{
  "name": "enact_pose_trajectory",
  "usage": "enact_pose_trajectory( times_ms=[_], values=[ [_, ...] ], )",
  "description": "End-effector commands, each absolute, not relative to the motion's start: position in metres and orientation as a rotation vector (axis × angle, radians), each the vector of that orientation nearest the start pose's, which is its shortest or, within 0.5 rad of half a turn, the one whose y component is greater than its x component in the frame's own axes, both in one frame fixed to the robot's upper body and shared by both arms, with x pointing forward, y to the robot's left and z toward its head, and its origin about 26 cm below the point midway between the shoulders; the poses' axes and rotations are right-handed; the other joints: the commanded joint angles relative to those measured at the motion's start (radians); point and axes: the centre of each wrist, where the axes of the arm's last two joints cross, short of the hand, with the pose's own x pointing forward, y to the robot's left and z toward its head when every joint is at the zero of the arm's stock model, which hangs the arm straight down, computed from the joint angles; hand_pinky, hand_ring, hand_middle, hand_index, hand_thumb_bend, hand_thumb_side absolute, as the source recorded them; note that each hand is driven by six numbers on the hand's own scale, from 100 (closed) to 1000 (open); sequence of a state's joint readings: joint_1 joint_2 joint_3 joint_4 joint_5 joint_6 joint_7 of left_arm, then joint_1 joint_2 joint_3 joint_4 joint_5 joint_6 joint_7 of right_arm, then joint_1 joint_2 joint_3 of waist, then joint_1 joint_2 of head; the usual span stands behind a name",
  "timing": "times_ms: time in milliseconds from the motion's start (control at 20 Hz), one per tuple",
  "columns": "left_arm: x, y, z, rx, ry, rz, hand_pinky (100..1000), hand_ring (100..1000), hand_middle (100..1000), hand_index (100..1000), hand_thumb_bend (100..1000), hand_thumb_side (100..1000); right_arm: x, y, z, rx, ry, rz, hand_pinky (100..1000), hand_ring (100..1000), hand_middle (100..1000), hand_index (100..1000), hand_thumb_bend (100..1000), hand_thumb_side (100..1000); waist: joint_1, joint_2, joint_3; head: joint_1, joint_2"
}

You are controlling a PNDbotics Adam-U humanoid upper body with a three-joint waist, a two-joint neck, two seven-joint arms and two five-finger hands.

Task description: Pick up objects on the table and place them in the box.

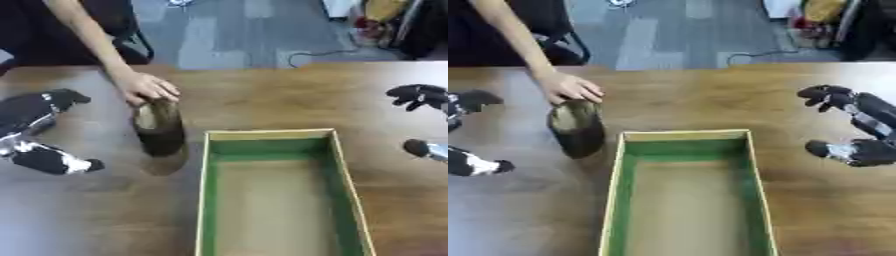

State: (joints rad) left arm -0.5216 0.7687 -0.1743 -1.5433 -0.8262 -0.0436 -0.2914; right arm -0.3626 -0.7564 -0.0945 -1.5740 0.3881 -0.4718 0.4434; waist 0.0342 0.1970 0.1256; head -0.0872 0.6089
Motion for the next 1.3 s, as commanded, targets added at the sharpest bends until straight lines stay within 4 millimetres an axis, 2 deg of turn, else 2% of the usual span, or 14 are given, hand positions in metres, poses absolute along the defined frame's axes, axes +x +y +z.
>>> enact_pose_trajectory(
  times_ms=[50, 350, 600, 800, 950, 1000, 1150, 1300],
  values=[
    [0.369, 0.345, 0.227, 1.241, -1.428, -1.487, 758, 790, 879, 956, 644, 608, 0.340, -0.405, 0.224, -0.760, -1.826, 1.480, 728, 818, 896, 970, 579, 908, -0.002, -0.020, 0.001, 0.007, -0.019],
    [0.369, 0.345, 0.227, 1.241, -1.429, -1.486, 758, 790, 878, 955, 644, 610, 0.339, -0.405, 0.224, -0.762, -1.849, 1.461, 717, 807, 891, 969, 531, 949, -0.002, -0.020, 0.002, 0.007, -0.019],
    [0.369, 0.345, 0.228, 1.244, -1.424, -1.492, 759, 778, 848, 939, 641, 594, 0.339, -0.405, 0.224, -0.766, -1.869, 1.446, 717, 806, 886, 968, 532, 953, -0.002, -0.020, 0.001, 0.008, -0.018],
    [0.373, 0.341, 0.236, 1.258, -1.384, -1.528, 749, 708, 793, 917, 635, 580, 0.339, -0.405, 0.223, -0.765, -1.863, 1.448, 717, 806, 883, 968, 532, 957, 0.000, -0.023, -0.001, 0.012, -0.013],
    [0.383, 0.332, 0.247, 1.263, -1.329, -1.600, 742, 649, 779, 912, 632, 576, 0.340, -0.404, 0.221, -0.756, -1.858, 1.456, 717, 806, 883, 968, 532, 959, 0.003, -0.028, -0.002, 0.016, -0.011],
    [0.388, 0.330, 0.250, 1.257, -1.308, -1.624, 729, 601, 782, 916, 632, 572, 0.340, -0.404, 0.221, -0.753, -1.856, 1.459, 717, 806, 883, 968, 532, 959, 0.005, -0.030, -0.003, 0.018, -0.010],
    [0.408, 0.322, 0.253, 1.204, -1.245, -1.678, 722, 587, 797, 920, 641, 567, 0.340, -0.404, 0.220, -0.745, -1.847, 1.469, 717, 806, 883, 968, 511, 979, 0.011, -0.036, -0.006, 0.020, -0.007],
    [0.429, 0.316, 0.246, 1.145, -1.192, -1.709, 715, 589, 802, 925, 648, 559, 0.341, -0.402, 0.219, -0.736, -1.845, 1.477, 717, 806, 883, 969, 529, 965, 0.016, -0.036, -0.011, 0.021, -0.007]
  ],
)
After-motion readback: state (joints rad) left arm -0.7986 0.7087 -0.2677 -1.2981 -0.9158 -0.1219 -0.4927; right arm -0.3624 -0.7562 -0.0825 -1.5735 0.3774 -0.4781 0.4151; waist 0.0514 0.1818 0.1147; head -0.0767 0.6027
